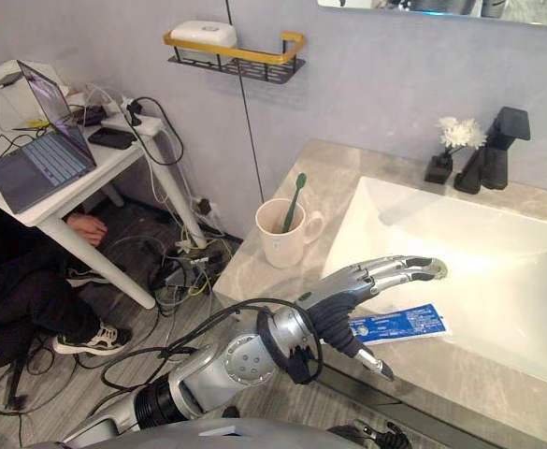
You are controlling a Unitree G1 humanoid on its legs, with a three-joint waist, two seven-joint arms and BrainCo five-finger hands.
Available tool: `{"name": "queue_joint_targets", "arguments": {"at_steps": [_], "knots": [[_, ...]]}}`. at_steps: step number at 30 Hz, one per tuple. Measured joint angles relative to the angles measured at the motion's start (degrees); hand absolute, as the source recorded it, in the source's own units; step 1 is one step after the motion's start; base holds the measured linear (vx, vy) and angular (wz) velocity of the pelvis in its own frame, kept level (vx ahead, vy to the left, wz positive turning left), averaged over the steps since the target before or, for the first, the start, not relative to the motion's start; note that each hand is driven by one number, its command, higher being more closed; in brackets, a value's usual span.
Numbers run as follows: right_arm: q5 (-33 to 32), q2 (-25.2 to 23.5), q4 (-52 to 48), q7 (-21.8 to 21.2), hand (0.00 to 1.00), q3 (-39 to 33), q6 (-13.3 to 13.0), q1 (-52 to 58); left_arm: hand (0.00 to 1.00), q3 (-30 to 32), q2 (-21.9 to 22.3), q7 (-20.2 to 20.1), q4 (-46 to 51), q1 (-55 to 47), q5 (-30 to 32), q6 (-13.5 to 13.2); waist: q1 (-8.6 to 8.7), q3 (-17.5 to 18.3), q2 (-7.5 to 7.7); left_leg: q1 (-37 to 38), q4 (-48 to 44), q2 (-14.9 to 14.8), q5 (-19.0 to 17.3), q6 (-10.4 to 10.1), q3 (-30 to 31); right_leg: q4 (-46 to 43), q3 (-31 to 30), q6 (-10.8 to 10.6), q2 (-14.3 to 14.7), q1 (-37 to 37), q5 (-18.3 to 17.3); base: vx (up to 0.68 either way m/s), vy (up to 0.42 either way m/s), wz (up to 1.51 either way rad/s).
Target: Organize washtable
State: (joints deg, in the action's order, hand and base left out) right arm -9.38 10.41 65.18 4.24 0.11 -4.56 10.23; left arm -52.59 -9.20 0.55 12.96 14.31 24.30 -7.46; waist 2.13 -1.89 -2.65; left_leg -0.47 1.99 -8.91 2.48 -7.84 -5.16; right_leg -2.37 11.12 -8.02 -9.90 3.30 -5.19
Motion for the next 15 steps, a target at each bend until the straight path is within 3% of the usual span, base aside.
{"name": "queue_joint_targets", "arguments": {"at_steps": [15], "knots": [[1.66,0.67,-0.54,-0.86,0.00,0.11,0.39,-1.96,0.00,1.11,-0.27,-1.09,-13.02,-0.16,6.60,2.37,2.15,-2.25,-0.98,1.76,1.84,-0.37,0.05,-0.11,-0.16,2.21,0.55,0.32,0.70,1.95,0.23,0.01,-0.006,0.01]]}}
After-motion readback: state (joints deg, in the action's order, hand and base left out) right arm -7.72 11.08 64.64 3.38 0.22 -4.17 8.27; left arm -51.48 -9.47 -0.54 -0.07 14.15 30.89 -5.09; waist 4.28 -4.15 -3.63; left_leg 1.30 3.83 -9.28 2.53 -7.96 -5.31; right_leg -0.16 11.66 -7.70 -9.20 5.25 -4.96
